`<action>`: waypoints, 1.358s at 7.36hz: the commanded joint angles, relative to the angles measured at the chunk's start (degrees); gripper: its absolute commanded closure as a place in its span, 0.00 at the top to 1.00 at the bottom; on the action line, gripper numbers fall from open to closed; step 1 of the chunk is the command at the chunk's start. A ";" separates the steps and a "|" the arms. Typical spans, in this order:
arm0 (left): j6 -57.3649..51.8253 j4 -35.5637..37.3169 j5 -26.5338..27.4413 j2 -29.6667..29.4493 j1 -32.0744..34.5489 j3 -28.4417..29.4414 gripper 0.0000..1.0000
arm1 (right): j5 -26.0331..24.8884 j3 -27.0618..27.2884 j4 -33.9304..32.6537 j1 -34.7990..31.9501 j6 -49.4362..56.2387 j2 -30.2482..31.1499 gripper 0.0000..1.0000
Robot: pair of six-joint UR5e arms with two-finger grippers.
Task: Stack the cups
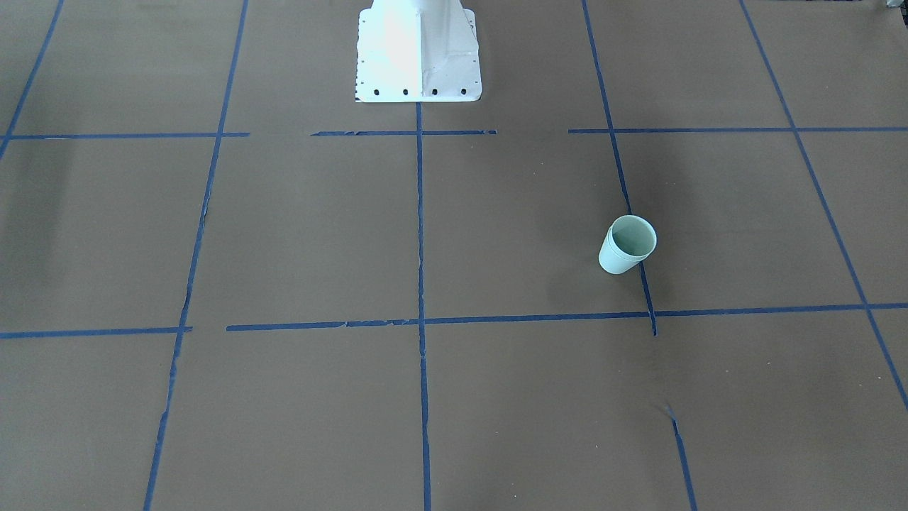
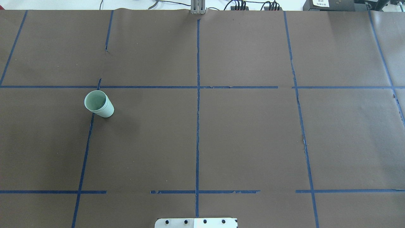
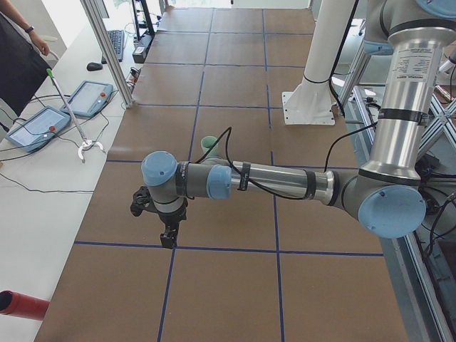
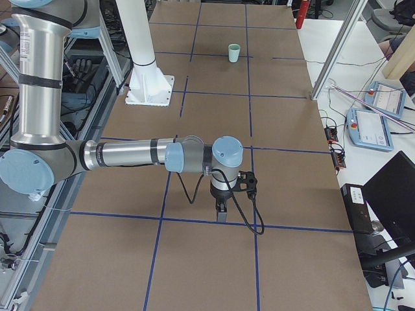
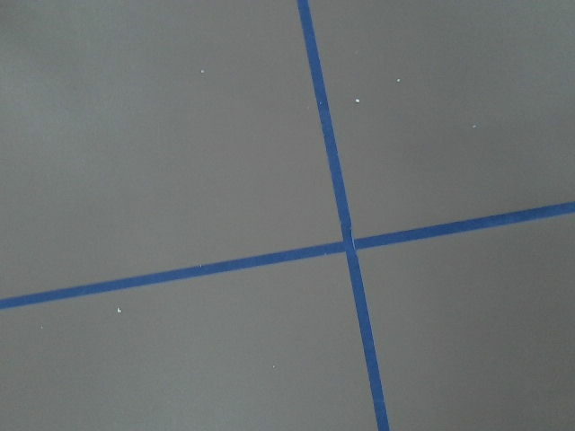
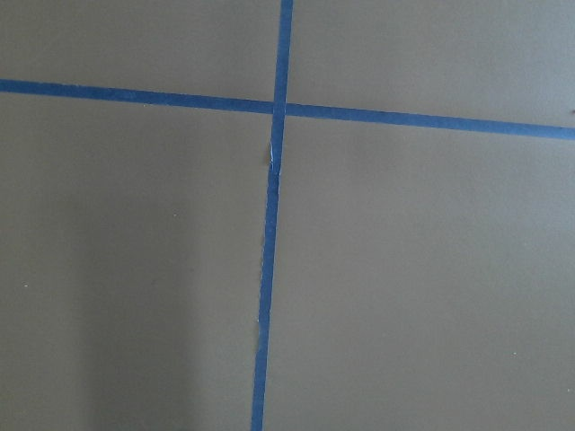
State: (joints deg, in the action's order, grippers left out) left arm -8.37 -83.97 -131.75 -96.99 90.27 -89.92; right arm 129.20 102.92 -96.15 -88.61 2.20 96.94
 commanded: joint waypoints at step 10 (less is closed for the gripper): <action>-0.51 1.35 -3.86 2.07 -0.27 -2.72 1.00 | 0.00 0.00 0.00 -0.07 0.00 0.00 1.00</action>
State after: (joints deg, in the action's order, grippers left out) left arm -8.86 -82.75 -135.69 -95.11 90.02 -93.27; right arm 129.20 102.92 -96.15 -88.64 2.20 96.94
